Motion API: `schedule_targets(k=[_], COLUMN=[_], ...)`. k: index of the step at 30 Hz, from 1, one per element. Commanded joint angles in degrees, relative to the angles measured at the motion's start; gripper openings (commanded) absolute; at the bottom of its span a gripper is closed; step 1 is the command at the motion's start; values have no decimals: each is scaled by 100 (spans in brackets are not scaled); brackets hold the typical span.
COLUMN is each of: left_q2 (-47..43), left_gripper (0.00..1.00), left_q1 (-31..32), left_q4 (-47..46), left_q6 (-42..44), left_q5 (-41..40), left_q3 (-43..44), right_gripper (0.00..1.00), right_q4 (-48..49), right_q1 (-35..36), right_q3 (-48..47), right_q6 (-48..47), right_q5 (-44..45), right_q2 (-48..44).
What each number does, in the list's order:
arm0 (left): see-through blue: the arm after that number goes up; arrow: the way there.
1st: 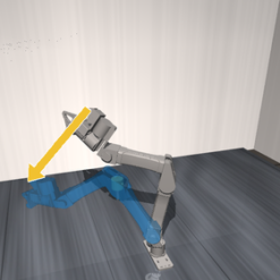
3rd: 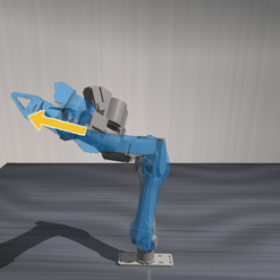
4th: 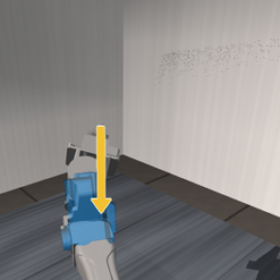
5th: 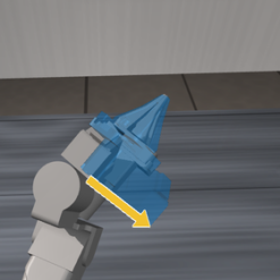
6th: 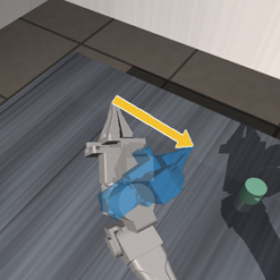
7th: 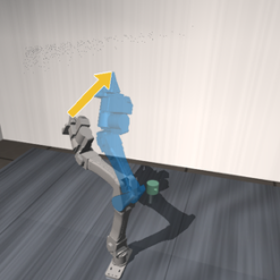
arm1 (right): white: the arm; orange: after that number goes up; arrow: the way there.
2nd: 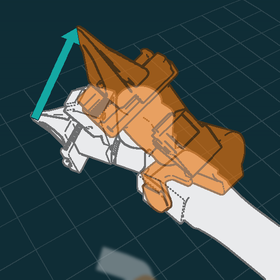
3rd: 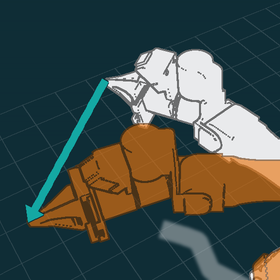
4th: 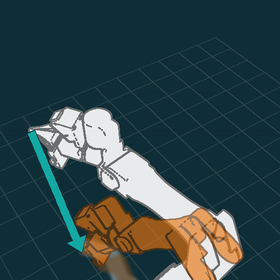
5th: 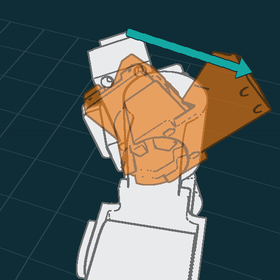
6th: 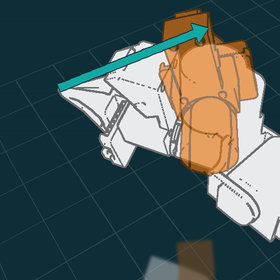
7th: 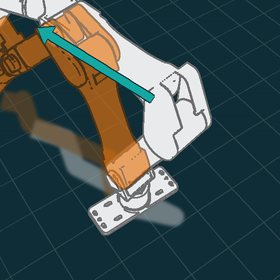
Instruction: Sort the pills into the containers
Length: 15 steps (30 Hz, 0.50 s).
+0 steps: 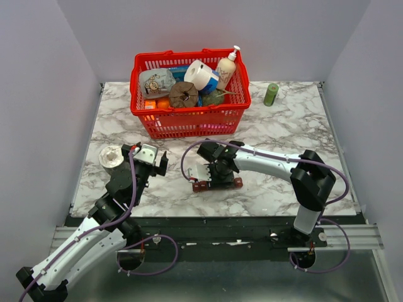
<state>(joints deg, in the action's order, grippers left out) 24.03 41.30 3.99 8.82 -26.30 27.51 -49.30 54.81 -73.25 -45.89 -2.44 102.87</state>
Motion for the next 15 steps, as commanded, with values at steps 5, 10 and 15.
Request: schedule_targets(k=[5,10,15], left_q2=[-48,-48,-48], left_gripper=[99,99,99], left_q1=[-43,-43,-34], left_q4=[-65,-74,-65], left_q6=[85,76,85], left_q5=[82,90,90], left_q3=[-44,-44,-44], right_gripper=[13,13,13], right_q4=[-238,-212,-115], right_q1=[100,100,92], right_q3=[-233,-216,-128], right_q6=[80,98,133], right_q5=[209,200,182], right_q2=[146,154,128])
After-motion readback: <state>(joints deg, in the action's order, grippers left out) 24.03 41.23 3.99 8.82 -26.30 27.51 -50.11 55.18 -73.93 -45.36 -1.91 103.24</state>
